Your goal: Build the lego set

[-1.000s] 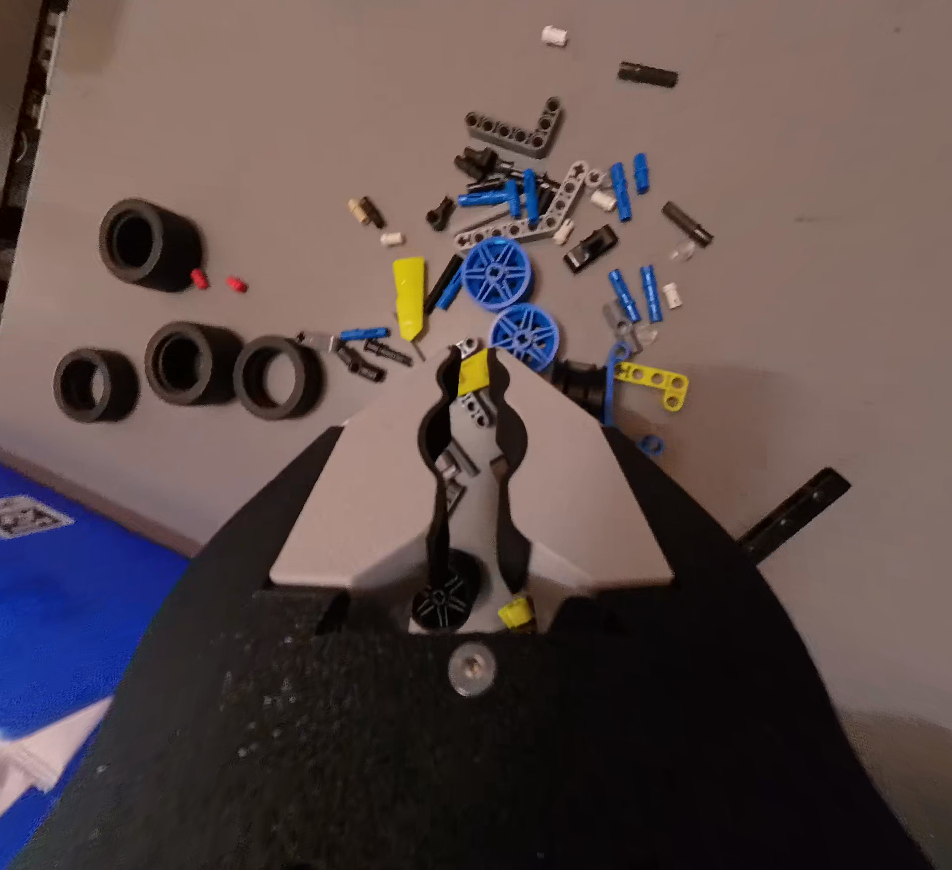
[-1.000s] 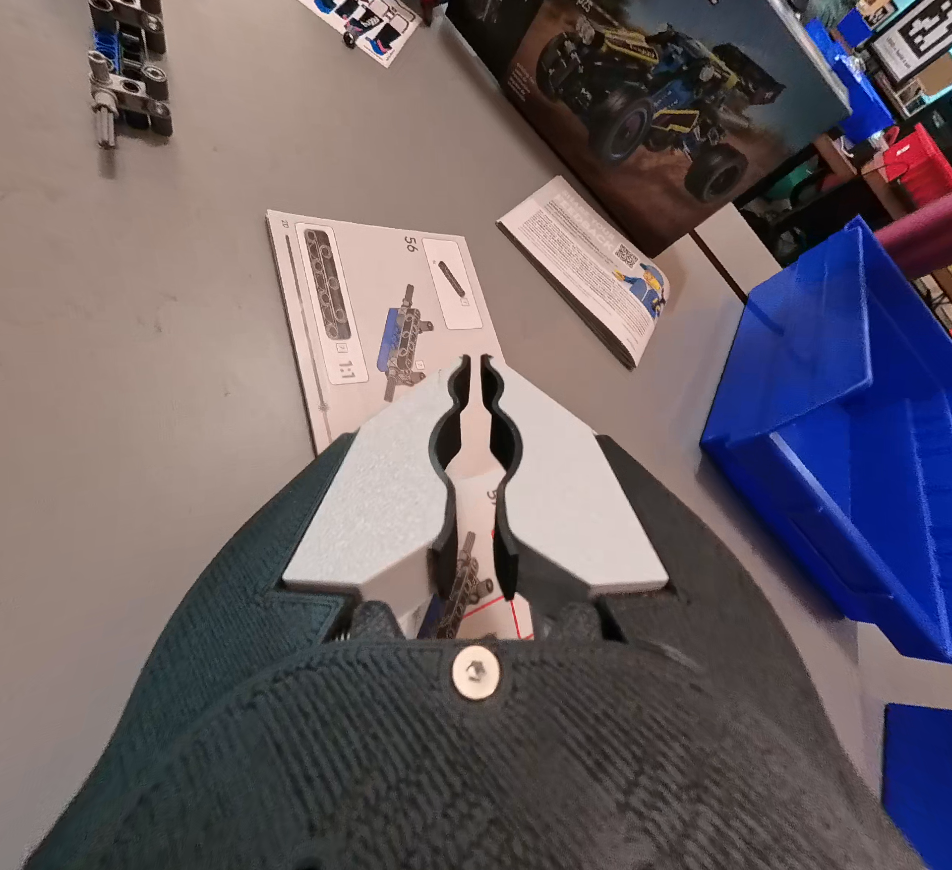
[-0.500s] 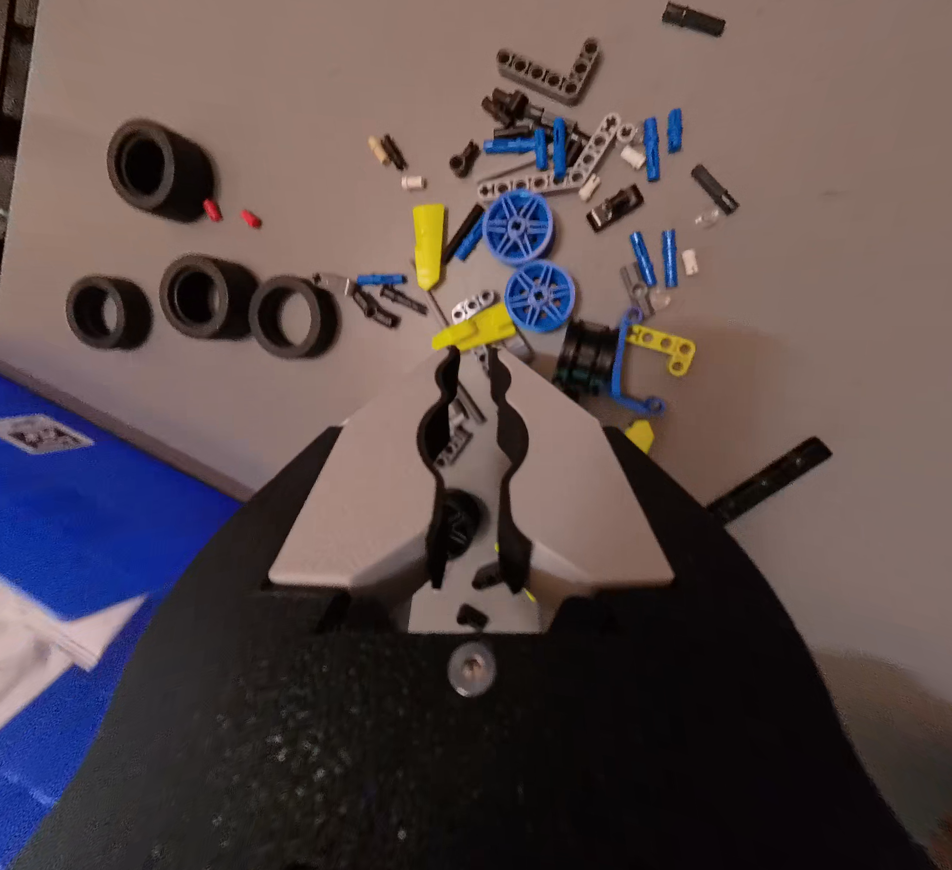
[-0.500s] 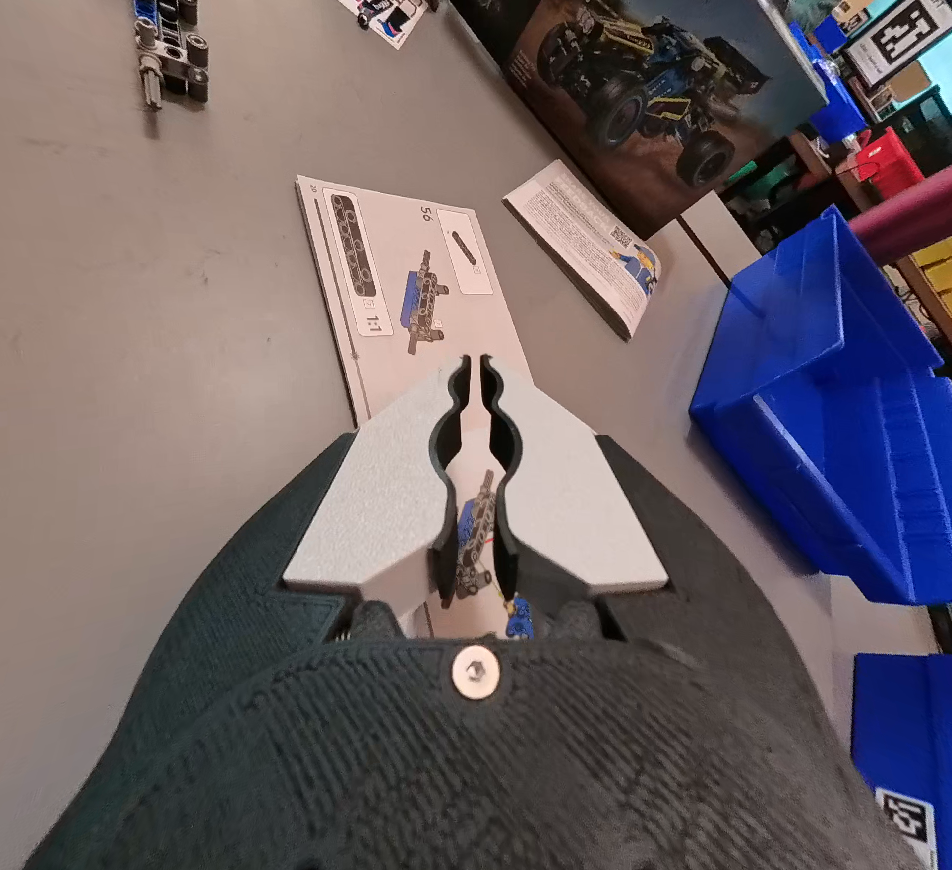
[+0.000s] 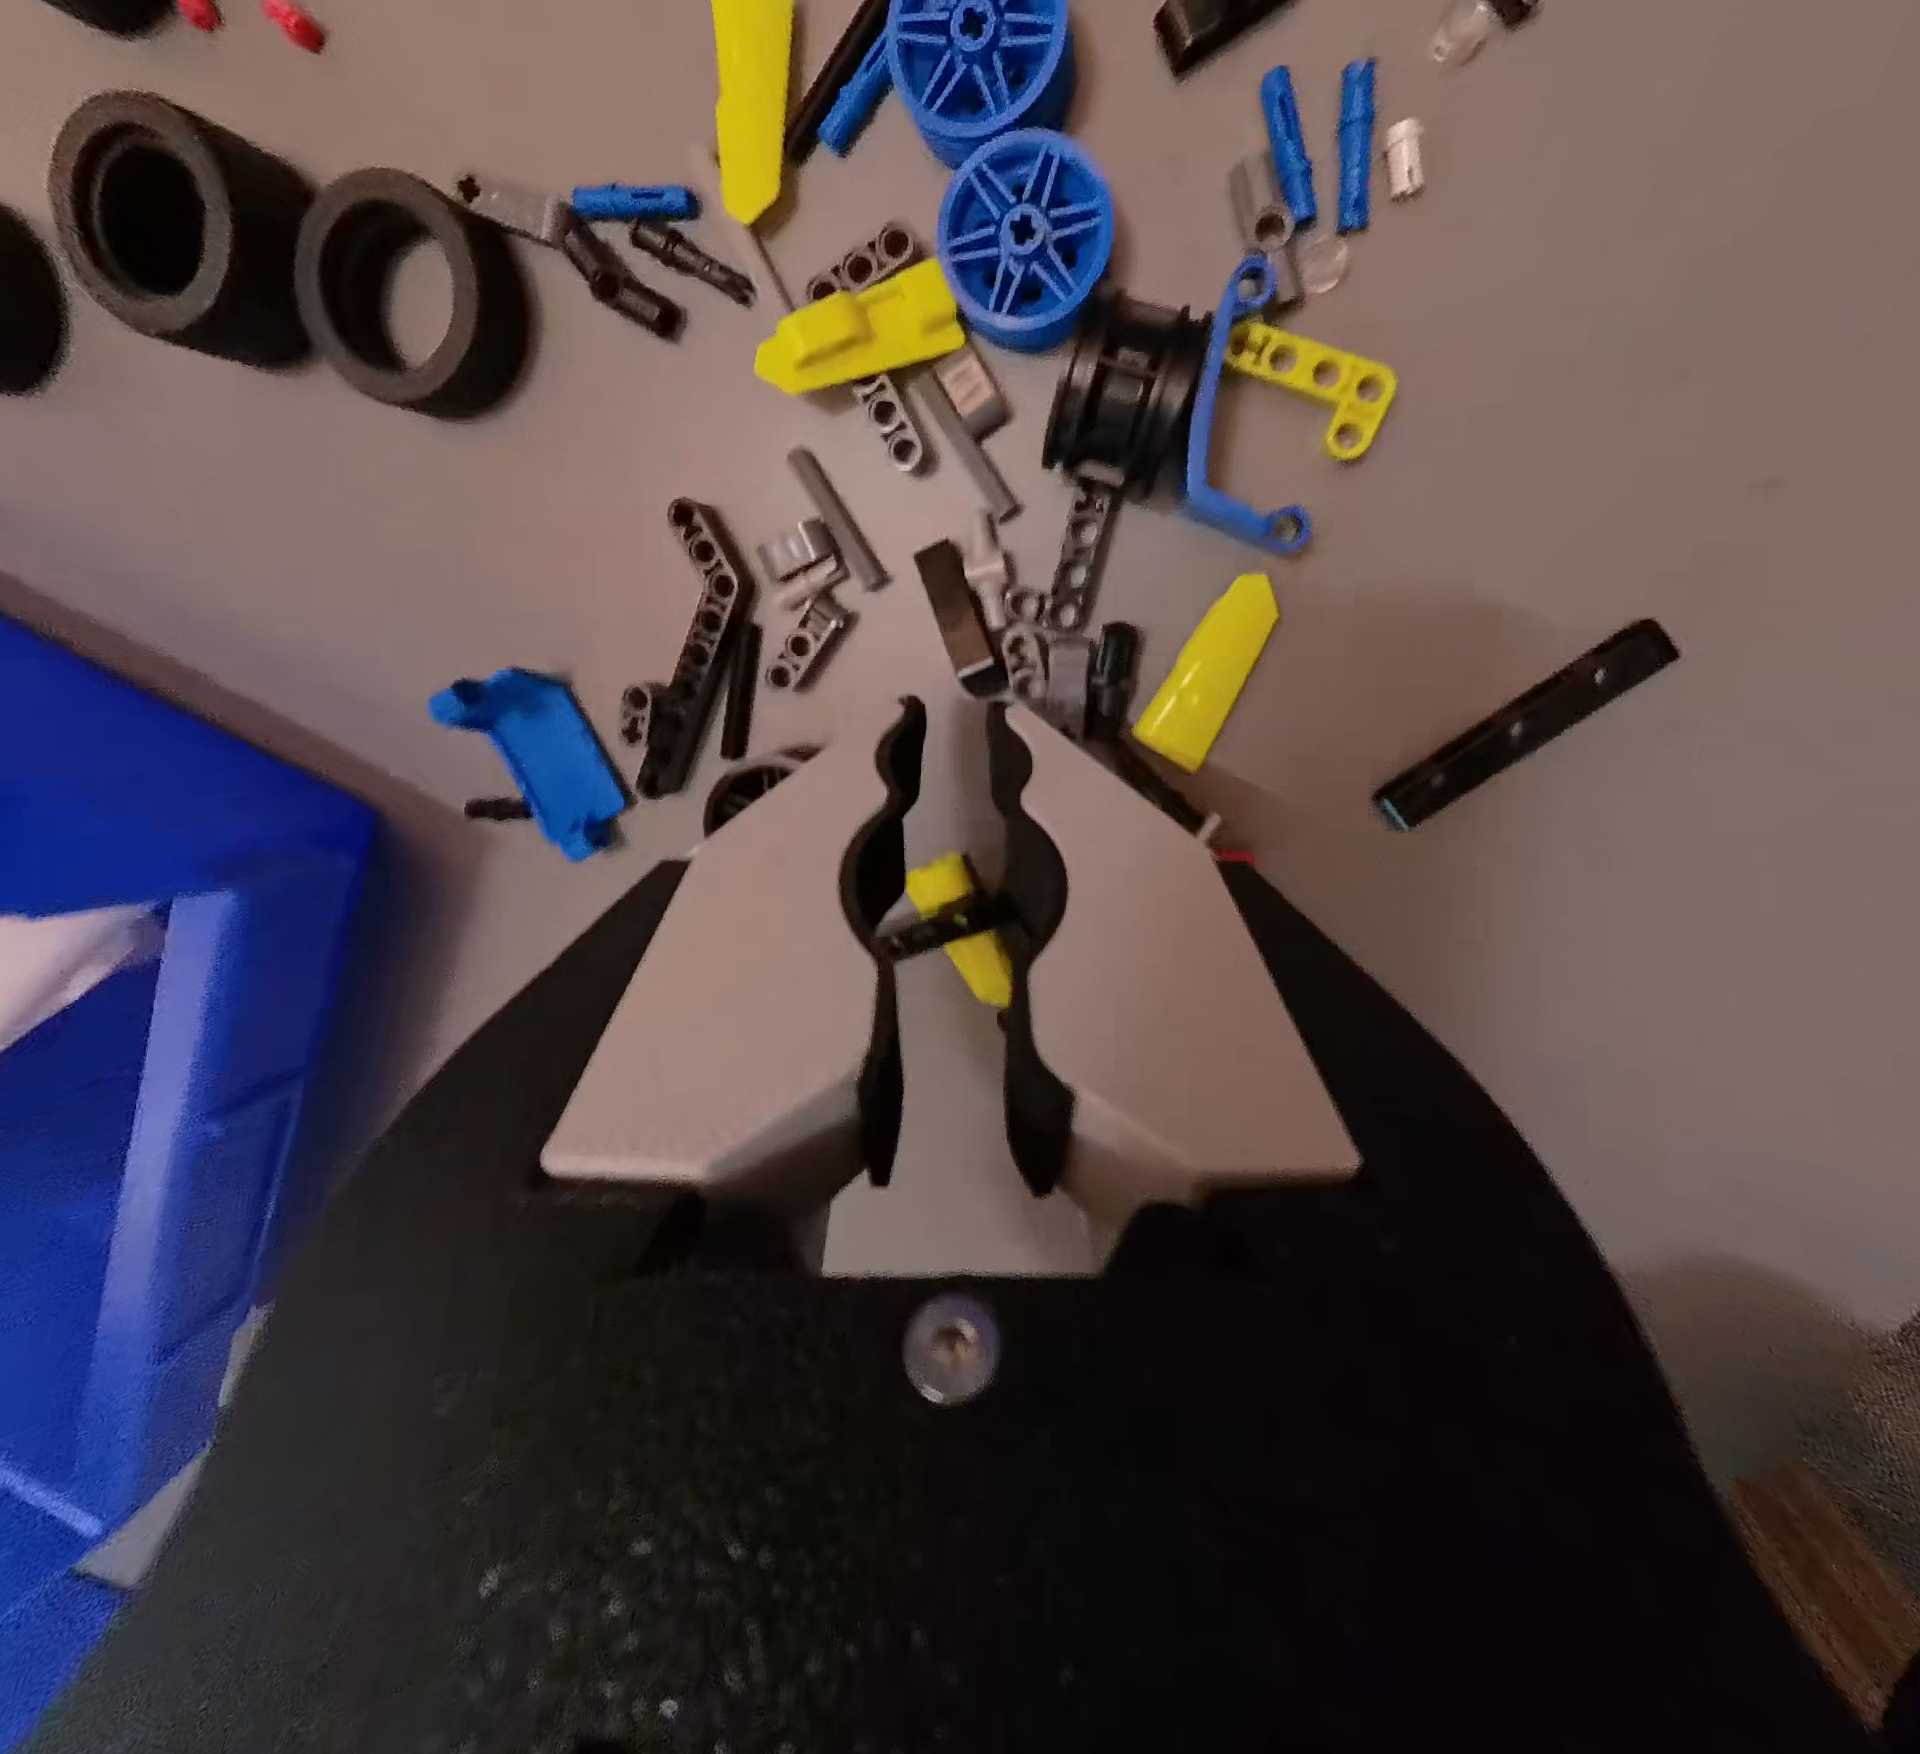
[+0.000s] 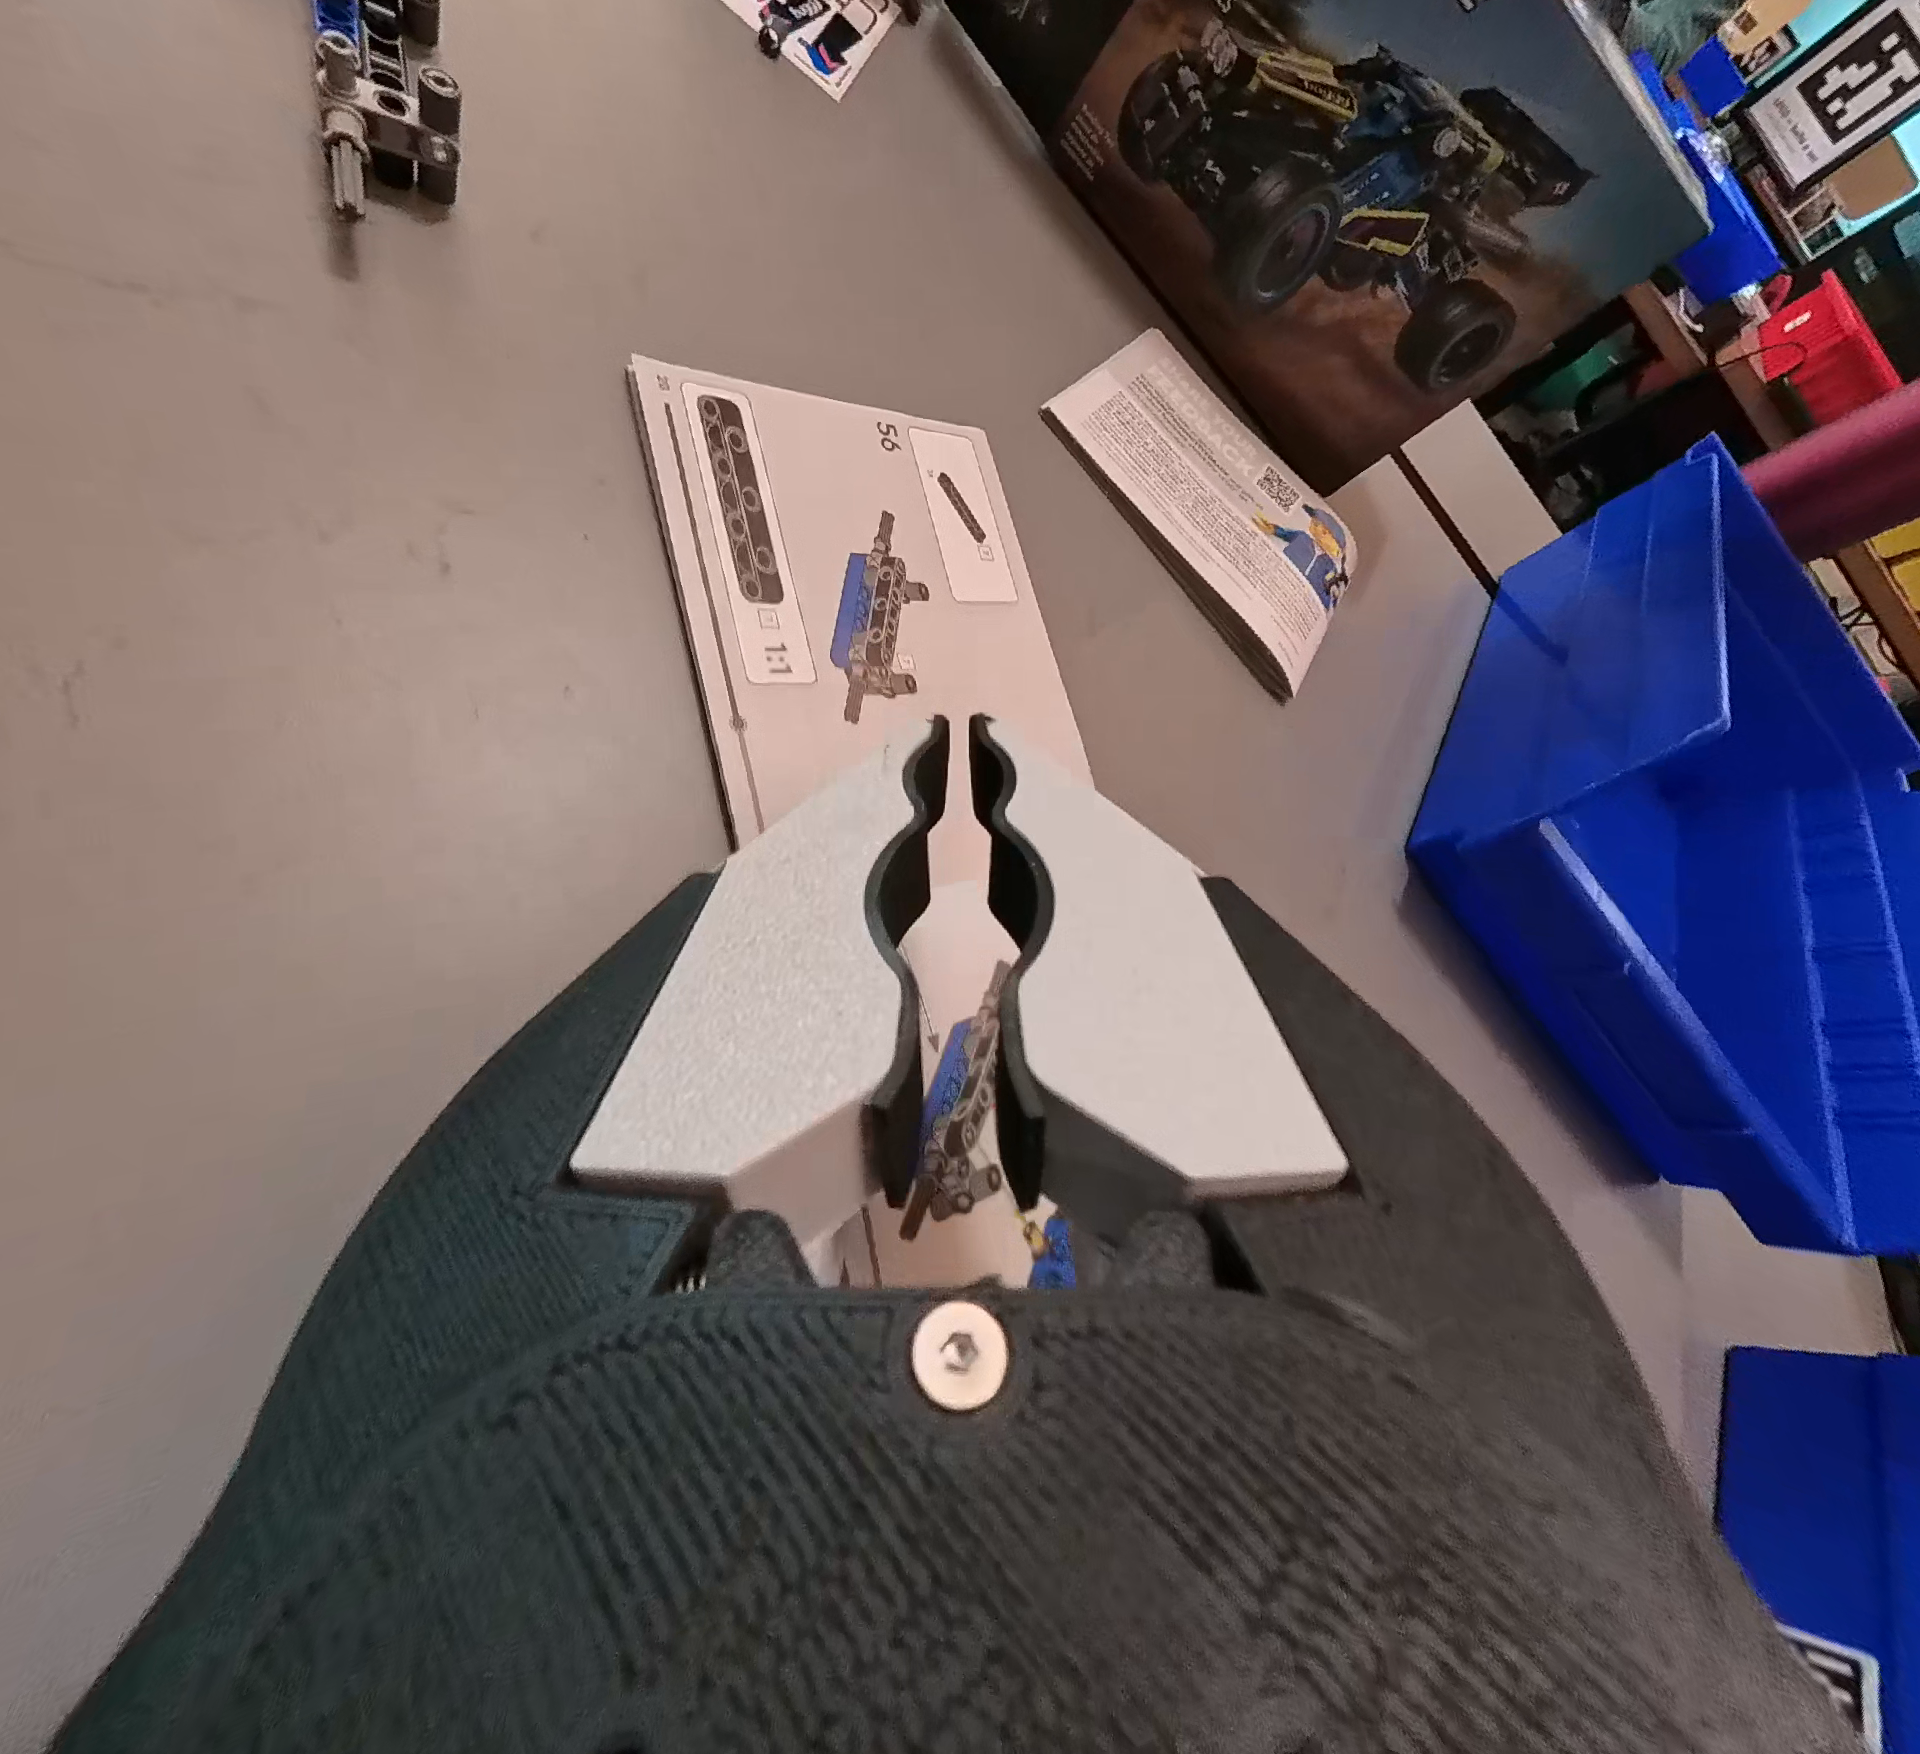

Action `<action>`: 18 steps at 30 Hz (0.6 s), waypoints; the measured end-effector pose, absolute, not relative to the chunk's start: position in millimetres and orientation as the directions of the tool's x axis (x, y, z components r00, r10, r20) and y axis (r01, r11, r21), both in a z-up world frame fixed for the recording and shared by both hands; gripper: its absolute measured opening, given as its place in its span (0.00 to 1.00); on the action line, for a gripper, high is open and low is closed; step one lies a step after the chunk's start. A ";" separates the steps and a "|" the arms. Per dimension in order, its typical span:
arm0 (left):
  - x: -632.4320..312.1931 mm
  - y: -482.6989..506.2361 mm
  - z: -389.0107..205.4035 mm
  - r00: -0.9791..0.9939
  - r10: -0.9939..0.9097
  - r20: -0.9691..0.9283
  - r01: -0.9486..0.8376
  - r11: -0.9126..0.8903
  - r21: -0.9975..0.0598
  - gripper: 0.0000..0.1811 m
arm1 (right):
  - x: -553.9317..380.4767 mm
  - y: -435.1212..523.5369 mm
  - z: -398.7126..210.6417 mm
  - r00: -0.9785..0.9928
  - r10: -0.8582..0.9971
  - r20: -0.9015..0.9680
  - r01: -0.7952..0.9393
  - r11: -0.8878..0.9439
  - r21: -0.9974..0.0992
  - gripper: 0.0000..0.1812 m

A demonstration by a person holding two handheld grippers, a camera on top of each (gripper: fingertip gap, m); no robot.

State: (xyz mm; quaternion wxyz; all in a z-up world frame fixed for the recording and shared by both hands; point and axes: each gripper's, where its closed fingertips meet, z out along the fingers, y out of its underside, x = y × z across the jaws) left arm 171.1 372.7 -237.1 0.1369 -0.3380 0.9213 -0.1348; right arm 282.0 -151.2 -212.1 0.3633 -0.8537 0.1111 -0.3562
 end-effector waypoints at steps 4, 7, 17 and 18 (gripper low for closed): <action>152.2 381.2 -240.5 -0.739 -0.664 -0.118 -0.609 0.732 -0.306 0.04 | 281.6 -156.9 -212.8 0.716 -0.461 0.523 0.056 -0.710 -0.702 0.01; 142.2 385.3 -246.4 -0.747 -0.657 -0.108 -0.612 0.741 -0.275 0.05 | 283.2 -155.2 -213.9 0.719 -0.458 0.523 0.055 -0.712 -0.700 0.01; 137.4 389.9 -236.7 -0.722 -0.676 -0.151 -0.611 0.724 -0.320 0.07 | 284.0 -152.1 -216.1 0.724 -0.448 0.524 0.058 -0.718 -0.694 0.01; 138.3 388.3 -238.6 -0.725 -0.672 -0.152 -0.607 0.727 -0.321 0.07 | 284.0 -151.8 -216.2 0.724 -0.448 0.524 0.058 -0.717 -0.694 0.01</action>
